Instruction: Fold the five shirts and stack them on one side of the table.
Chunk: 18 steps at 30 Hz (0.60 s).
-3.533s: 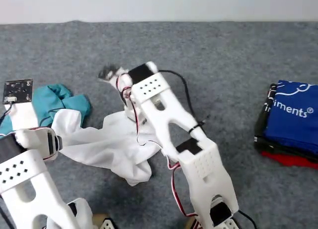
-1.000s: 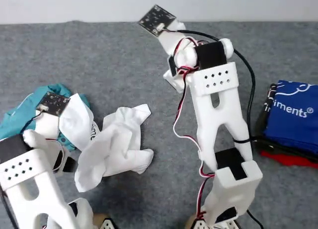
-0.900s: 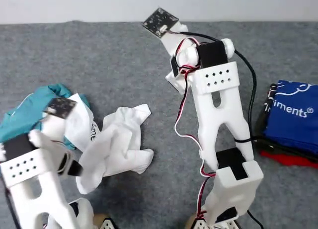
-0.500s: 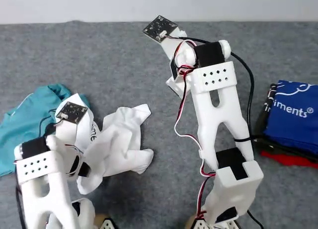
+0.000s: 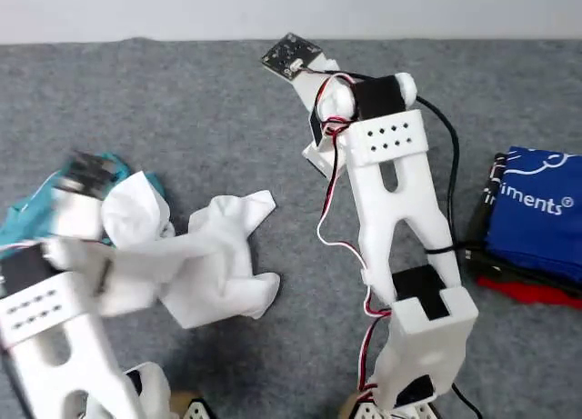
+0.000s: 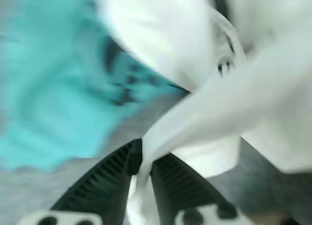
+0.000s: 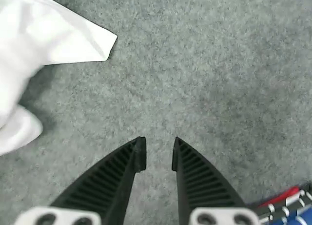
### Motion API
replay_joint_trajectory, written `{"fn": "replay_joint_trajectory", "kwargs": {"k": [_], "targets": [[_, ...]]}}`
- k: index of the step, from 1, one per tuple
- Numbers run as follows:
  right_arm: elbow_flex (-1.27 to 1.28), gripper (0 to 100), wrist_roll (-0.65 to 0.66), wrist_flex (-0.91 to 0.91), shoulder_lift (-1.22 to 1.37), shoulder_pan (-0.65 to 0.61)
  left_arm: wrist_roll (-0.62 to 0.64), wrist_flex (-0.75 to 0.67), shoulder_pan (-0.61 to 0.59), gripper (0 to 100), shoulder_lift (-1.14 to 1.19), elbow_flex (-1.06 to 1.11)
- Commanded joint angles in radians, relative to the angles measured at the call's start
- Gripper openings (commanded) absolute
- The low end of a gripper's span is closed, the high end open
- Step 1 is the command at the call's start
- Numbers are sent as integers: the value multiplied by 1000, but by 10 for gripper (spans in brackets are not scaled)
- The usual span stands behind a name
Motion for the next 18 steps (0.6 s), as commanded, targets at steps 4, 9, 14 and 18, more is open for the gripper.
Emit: {"fn": "replay_joint_trajectory", "kwargs": {"k": [4, 9, 14, 18], "targets": [[-12, 101, -11, -153, 56, -22, 9, 17, -163, 6, -23, -306], [-12, 102, -9, -260, 139, -108, 9, 15, -222, 6, -21, -298], [-12, 203, -6, -331, 222, -208, 9, 15, -224, 6, -21, -211], [-14, 242, -3, -378, 280, -252, 9, 15, -224, 6, -21, -151]]}}
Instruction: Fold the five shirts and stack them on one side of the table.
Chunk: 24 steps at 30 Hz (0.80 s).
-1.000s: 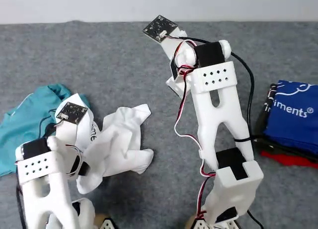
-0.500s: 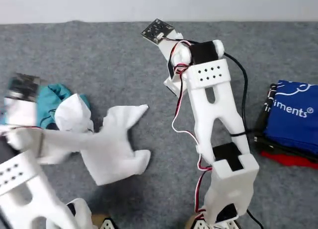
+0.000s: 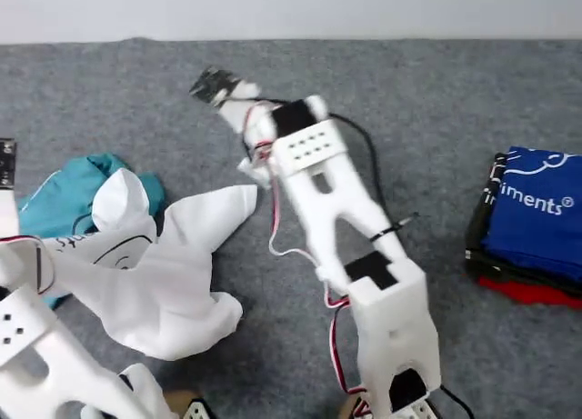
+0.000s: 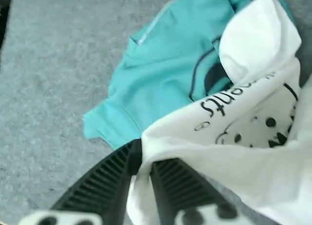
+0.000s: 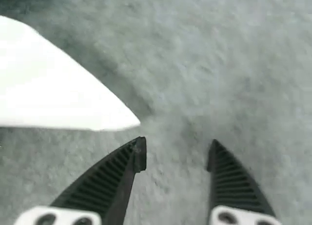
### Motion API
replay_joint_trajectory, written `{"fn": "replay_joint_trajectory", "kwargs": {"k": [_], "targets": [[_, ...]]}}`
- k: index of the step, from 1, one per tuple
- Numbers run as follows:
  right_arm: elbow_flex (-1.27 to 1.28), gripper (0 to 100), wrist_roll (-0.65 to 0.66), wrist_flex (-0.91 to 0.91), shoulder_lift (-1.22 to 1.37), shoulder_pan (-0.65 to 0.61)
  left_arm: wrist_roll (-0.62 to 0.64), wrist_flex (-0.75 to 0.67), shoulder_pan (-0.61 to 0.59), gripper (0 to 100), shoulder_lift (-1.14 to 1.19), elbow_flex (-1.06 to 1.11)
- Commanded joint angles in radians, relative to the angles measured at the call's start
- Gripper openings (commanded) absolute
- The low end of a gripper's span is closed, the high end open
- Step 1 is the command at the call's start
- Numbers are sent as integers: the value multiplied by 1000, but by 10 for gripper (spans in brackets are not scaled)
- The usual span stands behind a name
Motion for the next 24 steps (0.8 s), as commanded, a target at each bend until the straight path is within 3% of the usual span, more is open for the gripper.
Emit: {"fn": "replay_joint_trajectory", "kwargs": {"k": [1, 19, 24], "targets": [[-14, 242, -3, -50, 19, -31, 9, 5, -8, 6, -21, 28], [-32, 235, -3, -189, 282, -93, 9, -127, -12, 6, -23, 168], [-117, 59, 57, -105, 294, -94, 9, -129, -12, 6, -23, 183]]}}
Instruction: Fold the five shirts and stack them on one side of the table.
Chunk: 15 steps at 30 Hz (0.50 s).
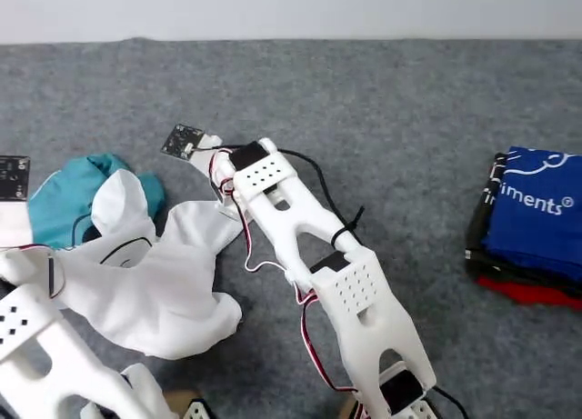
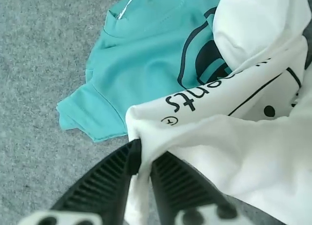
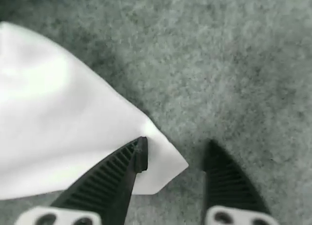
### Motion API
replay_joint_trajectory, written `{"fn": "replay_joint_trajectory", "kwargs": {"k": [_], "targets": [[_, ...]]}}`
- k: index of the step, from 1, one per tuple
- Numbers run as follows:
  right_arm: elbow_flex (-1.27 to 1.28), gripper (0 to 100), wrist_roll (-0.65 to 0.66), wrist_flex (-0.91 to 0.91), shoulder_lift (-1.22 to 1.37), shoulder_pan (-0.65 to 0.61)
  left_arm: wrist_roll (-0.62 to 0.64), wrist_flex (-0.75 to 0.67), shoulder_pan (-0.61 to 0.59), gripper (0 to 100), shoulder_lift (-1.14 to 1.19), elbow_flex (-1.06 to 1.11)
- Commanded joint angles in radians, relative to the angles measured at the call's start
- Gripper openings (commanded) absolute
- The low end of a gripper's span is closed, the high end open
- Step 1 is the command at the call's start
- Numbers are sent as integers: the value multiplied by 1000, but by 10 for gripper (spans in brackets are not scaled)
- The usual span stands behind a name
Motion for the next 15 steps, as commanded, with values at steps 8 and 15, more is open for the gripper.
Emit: {"fn": "replay_joint_trajectory", "kwargs": {"k": [8, 15], "targets": [[-176, 11, 126, 220, -67, 39, 9, -23, 0, 6, -23, -8], [-488, 11, 124, 414, -114, 119, 87, -21, 6, 6, -23, -105]]}}
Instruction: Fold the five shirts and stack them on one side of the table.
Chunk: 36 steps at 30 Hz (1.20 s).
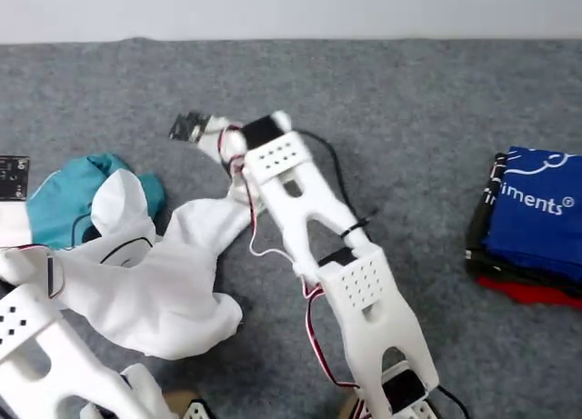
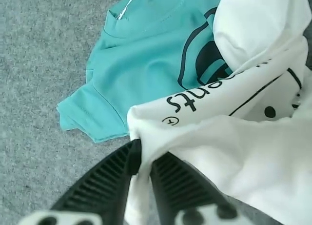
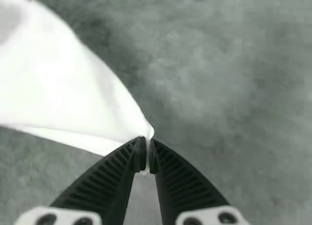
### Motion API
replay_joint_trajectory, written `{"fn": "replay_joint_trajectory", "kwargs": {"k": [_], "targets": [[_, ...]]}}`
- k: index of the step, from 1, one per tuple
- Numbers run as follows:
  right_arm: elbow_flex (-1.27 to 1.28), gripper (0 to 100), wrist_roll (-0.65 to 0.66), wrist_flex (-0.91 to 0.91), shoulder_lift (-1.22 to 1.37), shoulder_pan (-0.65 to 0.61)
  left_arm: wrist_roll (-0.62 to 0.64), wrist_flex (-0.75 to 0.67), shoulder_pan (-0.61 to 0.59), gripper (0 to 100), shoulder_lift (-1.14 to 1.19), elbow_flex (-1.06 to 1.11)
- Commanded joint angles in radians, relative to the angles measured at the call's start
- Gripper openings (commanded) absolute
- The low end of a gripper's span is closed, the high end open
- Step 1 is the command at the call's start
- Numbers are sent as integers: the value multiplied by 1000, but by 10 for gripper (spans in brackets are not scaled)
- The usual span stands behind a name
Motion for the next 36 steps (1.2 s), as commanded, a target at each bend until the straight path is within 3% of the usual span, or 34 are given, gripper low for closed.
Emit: {"fn": "replay_joint_trajectory", "kwargs": {"k": [1, 5, 12, 16, 23, 31, 36], "targets": [[-216, 11, -2, 91, -108, 59, 87, -18, 9, 6, -23, -110], [-419, 11, 0, 182, -125, 117, 180, -14, 117, 6, -23, -219], [-643, 10, -2, 203, -280, 257, 239, 3, 491, 6, -21, -484], [-646, 10, 2, 202, -433, 334, 239, -121, 621, 6, -14, -598], [-646, 10, 89, 200, -562, 472, 235, -339, 649, 6, -15, -607], [-647, 10, 87, 108, -575, 656, 233, -256, 647, 6, -15, -487], [-647, 10, 89, 84, -573, 668, 233, -232, 632, 9, -23, -308]]}}
